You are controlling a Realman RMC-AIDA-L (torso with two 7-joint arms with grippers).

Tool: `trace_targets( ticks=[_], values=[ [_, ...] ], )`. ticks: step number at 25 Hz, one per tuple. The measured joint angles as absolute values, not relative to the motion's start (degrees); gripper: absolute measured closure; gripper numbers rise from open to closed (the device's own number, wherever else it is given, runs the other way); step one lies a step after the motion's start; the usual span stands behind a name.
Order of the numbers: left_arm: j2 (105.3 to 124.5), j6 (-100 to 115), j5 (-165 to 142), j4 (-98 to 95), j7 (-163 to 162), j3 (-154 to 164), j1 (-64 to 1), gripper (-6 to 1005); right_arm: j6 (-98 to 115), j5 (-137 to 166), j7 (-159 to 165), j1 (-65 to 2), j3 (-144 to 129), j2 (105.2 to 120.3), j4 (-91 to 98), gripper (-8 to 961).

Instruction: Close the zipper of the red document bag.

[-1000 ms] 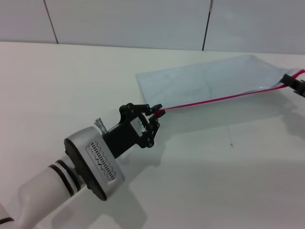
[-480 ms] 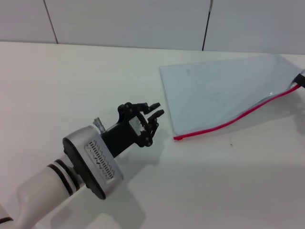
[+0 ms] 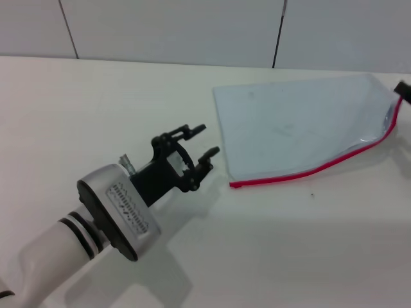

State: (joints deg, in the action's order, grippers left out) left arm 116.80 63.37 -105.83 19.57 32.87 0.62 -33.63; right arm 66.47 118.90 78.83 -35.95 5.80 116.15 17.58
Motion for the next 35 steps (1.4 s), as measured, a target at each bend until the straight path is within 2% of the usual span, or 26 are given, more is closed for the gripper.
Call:
trace_targets(
  ticks=[8,14,26,35],
  values=[
    [116.59,67.5,-99.5,19.5,32.6,0.6,-32.6,547,78.9,104.2,58.0,-30.5,7.0,116.37,10.7,536],
    [116.36,74.4,-95.5,17.4,25.1,0.5,-31.2,547,85.7,101.9,41.8,-29.0,7.3,116.50,4.7,296],
    [116.21,85.2,-92.6,7.7,-2.6,0.5,-28.3,548,90.0,101.8,24.2,-27.7,8.3,116.62,-3.2,292],
    [115.92,89.0,-86.6,7.5,-3.6,0.4,-27.0,547,89.8,101.8,24.2,-27.7,8.2,116.63,-3.2,292]
  ],
)
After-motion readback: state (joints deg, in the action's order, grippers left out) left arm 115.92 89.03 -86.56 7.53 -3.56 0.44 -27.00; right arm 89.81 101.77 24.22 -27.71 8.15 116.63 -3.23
